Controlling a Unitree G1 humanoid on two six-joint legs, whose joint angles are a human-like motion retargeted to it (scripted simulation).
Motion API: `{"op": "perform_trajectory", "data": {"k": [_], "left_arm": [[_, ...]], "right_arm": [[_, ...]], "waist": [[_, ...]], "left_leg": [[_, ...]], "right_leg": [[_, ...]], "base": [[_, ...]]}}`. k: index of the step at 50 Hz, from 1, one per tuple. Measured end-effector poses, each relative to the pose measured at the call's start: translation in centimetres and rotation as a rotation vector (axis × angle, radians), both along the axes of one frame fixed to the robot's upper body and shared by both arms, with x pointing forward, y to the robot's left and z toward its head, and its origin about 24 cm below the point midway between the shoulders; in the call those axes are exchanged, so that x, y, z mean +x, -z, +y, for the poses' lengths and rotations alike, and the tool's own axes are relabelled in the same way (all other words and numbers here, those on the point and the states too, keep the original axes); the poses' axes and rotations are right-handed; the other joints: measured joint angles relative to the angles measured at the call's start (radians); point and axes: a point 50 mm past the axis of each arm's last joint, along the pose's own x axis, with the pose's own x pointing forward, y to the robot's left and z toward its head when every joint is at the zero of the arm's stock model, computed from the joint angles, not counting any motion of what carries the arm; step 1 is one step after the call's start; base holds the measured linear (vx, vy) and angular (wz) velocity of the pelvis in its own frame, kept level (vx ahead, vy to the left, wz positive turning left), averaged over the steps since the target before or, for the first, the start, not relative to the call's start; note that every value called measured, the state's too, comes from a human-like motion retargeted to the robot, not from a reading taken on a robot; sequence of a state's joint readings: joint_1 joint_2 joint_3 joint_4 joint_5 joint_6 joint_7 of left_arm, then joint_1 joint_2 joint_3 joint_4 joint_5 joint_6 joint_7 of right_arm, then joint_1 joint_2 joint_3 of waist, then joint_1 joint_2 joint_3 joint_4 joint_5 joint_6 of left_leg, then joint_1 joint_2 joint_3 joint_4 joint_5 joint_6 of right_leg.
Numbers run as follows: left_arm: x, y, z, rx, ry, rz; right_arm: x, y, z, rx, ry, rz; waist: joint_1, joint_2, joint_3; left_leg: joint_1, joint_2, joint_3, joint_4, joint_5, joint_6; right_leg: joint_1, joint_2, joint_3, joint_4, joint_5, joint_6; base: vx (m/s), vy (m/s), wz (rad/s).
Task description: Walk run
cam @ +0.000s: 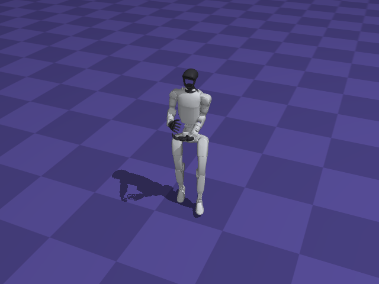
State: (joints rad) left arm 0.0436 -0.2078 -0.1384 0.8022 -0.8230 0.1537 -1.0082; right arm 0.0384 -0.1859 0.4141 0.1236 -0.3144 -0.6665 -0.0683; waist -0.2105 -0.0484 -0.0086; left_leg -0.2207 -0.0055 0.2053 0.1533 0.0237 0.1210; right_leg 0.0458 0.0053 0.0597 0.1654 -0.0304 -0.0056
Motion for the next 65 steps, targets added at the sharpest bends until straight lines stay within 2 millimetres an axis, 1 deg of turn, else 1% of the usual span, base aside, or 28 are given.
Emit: {"op": "perform_trajectory", "data": {"k": [4,7,8,10,12,15,17,18,20,21,22,23,25,28,29,30,31,32,33,35,40,47,50,53,55,58,62,65], "left_arm": [[1.3,-0.2,1.2,0.043,-0.118,-0.001],[2.5,-0.5,2.7,0.090,-0.239,-0.001],[2.9,-0.6,3.3,0.108,-0.282,-0.002],[3.8,-0.8,4.6,0.141,-0.368,-0.007],[4.6,-1.2,5.6,0.173,-0.439,-0.015],[5.4,-1.6,6.4,0.203,-0.508,-0.027],[5.7,-1.8,6.5,0.210,-0.536,-0.036],[5.8,-2.0,6.4,0.211,-0.547,-0.042],[6.0,-2.2,6.3,0.213,-0.568,-0.054],[6.1,-2.3,6.4,0.219,-0.580,-0.061],[6.2,-2.4,6.5,0.225,-0.593,-0.067],[6.3,-2.5,6.6,0.231,-0.606,-0.073],[6.5,-2.7,6.6,0.243,-0.627,-0.082],[6.5,-2.7,6.2,0.240,-0.657,-0.065],[6.5,-2.7,6.1,0.234,-0.668,-0.057],[6.5,-2.6,5.9,0.226,-0.678,-0.049],[6.5,-2.7,5.8,0.215,-0.679,-0.046],[6.4,-2.6,5.6,0.206,-0.679,-0.044],[6.4,-2.6,5.6,0.203,-0.678,-0.043],[6.2,-2.5,5.6,0.208,-0.674,-0.045],[5.7,-2.2,5.8,0.228,-0.648,-0.075],[5.6,-1.7,5.9,0.317,-0.575,-0.121],[6.0,-1.4,5.5,0.345,-0.525,-0.123],[6.2,-1.0,5.2,0.377,-0.455,-0.126],[6.3,-0.6,5.5,0.416,-0.416,-0.132],[6.5,0.0,6.4,0.486,-0.406,-0.115],[6.8,0.6,8.4,0.598,-0.467,-0.072],[7.3,0.7,10.0,0.690,-0.526,-0.046]], "right_arm": [[0.9,-0.5,-1.0,0.082,0.092,0.020],[1.6,-0.7,-1.8,0.156,0.195,0.043],[1.8,-0.7,-2.0,0.183,0.231,0.055],[2.1,-0.6,-2.2,0.223,0.291,0.090],[2.1,-0.1,-2.0,0.224,0.309,0.139],[1.6,1.1,-1.1,0.202,0.275,0.247],[1.2,1.7,-0.6,0.194,0.243,0.302],[1.0,1.9,-0.3,0.192,0.234,0.321],[0.8,2.1,0.1,0.191,0.226,0.351],[0.8,2.1,0.3,0.193,0.227,0.361],[0.7,2.2,0.6,0.193,0.229,0.372],[0.8,2.3,0.9,0.191,0.232,0.383],[1.0,2.4,1.3,0.187,0.255,0.415],[1.2,2.7,1.7,0.180,0.235,0.468],[1.2,2.9,1.9,0.187,0.229,0.492],[1.2,3.0,2.0,0.198,0.225,0.519],[1.2,3.1,2.0,0.219,0.226,0.541],[1.1,3.3,2.1,0.239,0.224,0.564],[1.0,3.4,2.2,0.257,0.218,0.587],[0.6,3.9,2.5,0.282,0.204,0.642],[-0.3,5.3,2.6,0.325,0.197,0.774],[-0.8,6.4,1.6,0.370,0.237,0.866],[-0.9,6.6,1.0,0.377,0.261,0.873],[-1.0,6.6,0.3,0.366,0.290,0.851],[-1.0,6.6,-0.2,0.355,0.322,0.826],[-0.9,6.3,-0.8,0.361,0.361,0.787],[-0.9,6.1,-1.7,0.367,0.394,0.753],[-0.8,5.9,-2.5,0.370,0.427,0.718]], "waist": [[0.009,0.013,-0.004],[-0.003,0.032,0.002],[-0.007,0.039,0.004],[-0.007,0.051,0.007],[-0.011,0.060,0.011],[-0.016,0.060,0.014],[-0.020,0.045,0.010],[-0.022,0.034,0.007],[-0.024,0.007,0.001],[-0.019,0.004,0.000],[-0.009,0.002,-0.003],[0.011,-0.001,-0.009],[0.035,-0.010,-0.006],[0.019,-0.018,0.010],[0.019,-0.014,0.011],[0.019,-0.010,0.011],[0.008,-0.003,0.013],[-0.002,0.004,0.014],[-0.009,0.014,0.017],[-0.021,0.031,0.023],[-0.058,0.043,0.034],[-0.120,0.044,0.048],[-0.146,0.034,0.062],[-0.163,0.023,0.079],[-0.176,0.019,0.089],[-0.196,0.017,0.106],[-0.217,0.027,0.122],[-0.231,0.041,0.131]], "left_leg": [[0.036,0.004,0.051,-0.022,-0.037,0.018],[0.058,0.019,0.070,-0.039,-0.065,0.023],[0.065,0.027,0.076,-0.043,-0.073,0.024],[0.075,0.040,0.094,-0.049,-0.090,0.026],[0.083,0.047,0.104,-0.051,-0.102,0.028],[0.102,0.036,0.108,-0.057,-0.116,0.035],[0.118,0.008,0.111,-0.063,-0.124,0.044],[0.127,-0.012,0.112,-0.065,-0.129,0.049],[0.148,-0.052,0.118,-0.071,-0.141,0.059],[0.160,-0.055,0.124,-0.075,-0.147,0.060],[0.169,-0.057,0.136,-0.079,-0.153,0.061],[0.173,-0.057,0.158,-0.081,-0.160,0.061],[0.188,-0.062,0.176,-0.076,-0.176,0.062],[0.213,-0.078,0.161,-0.079,-0.186,0.068],[0.216,-0.076,0.165,-0.081,-0.190,0.068],[0.218,-0.074,0.170,-0.082,-0.193,0.068],[0.218,-0.070,0.162,-0.082,-0.194,0.069],[0.219,-0.066,0.155,-0.083,-0.196,0.068],[0.220,-0.057,0.150,-0.083,-0.197,0.067],[0.223,-0.041,0.144,-0.084,-0.199,0.058],[0.239,-0.037,0.123,-0.089,-0.202,0.032],[0.270,-0.057,0.084,-0.095,-0.211,0.010],[0.290,-0.074,0.061,-0.096,-0.215,0.014],[0.315,-0.088,0.043,-0.097,-0.226,0.030],[0.332,-0.095,0.029,-0.097,-0.235,0.040],[0.355,-0.097,0.013,-0.095,-0.247,0.036],[0.382,-0.090,0.002,-0.094,-0.265,0.028],[0.397,-0.080,-0.010,-0.093,-0.284,0.023]], "right_leg": [[-0.038,-0.002,0.042,0.091,0.114,0.072],[-0.093,0.021,0.075,0.200,0.216,0.137],[-0.114,0.038,0.091,0.241,0.236,0.154],[-0.150,0.056,0.083,0.307,0.254,0.168],[-0.184,0.040,0.004,0.354,0.208,0.136],[-0.204,0.004,-0.107,0.332,0.107,0.071],[-0.195,-0.010,-0.156,0.250,0.078,0.061],[-0.189,-0.016,-0.172,0.199,0.076,0.067],[-0.177,-0.036,-0.224,0.098,0.075,0.058],[-0.167,-0.030,-0.267,0.072,0.057,-0.010],[-0.152,-0.034,-0.329,0.051,0.032,-0.052],[-0.127,-0.058,-0.428,0.039,-0.004,-0.040],[-0.074,-0.116,-0.641,0.012,-0.018,-0.045],[-0.088,-0.057,-0.433,0.032,-0.011,-0.018],[-0.093,-0.062,-0.418,0.051,-0.004,-0.001],[-0.097,-0.079,-0.429,0.067,0.011,0.017],[-0.103,-0.088,-0.444,0.082,0.029,0.022],[-0.110,-0.093,-0.455,0.100,0.045,0.020],[-0.120,-0.091,-0.459,0.124,0.057,0.007],[-0.143,-0.078,-0.450,0.168,0.062,-0.008],[-0.195,-0.027,-0.358,0.186,0.076,0.036],[-0.250,-0.045,-0.384,0.118,0.071,0.058],[-0.279,-0.050,-0.363,0.078,0.079,0.076],[-0.315,-0.055,-0.309,0.050,0.117,0.090],[-0.337,-0.059,-0.271,0.032,0.153,0.097],[-0.368,-0.072,-0.236,0.001,0.193,0.111],[-0.404,-0.099,-0.249,-0.037,0.211,0.098],[-0.426,-0.130,-0.286,-0.061,0.211,0.074]], "base": [[0.20,0.28,-0.70],[0.14,0.21,-0.48],[0.08,0.19,-0.50],[0.05,0.19,-0.56],[0.05,0.15,-0.37],[0.08,0.13,-0.07],[0.14,0.13,0.10],[0.17,0.14,0.10],[0.18,0.14,-0.01],[0.16,0.09,-0.31],[0.13,0.06,-0.70],[0.12,0.05,-0.78],[0.10,0.05,-0.39],[0.09,0.07,0.13],[0.11,0.09,-0.24],[0.10,0.08,-0.07],[0.10,0.08,0.10],[0.08,0.08,0.23],[0.12,0.07,0.13],[0.17,0.05,0.06],[0.14,0.02,0.16],[0.11,0.02,0.30],[0.12,-0.02,0.42],[0.17,-0.05,0.37],[0.22,-0.10,0.36],[0.19,-0.08,0.27],[0.25,-0.12,0.14],[0.32,-0.16,0.21]]}}
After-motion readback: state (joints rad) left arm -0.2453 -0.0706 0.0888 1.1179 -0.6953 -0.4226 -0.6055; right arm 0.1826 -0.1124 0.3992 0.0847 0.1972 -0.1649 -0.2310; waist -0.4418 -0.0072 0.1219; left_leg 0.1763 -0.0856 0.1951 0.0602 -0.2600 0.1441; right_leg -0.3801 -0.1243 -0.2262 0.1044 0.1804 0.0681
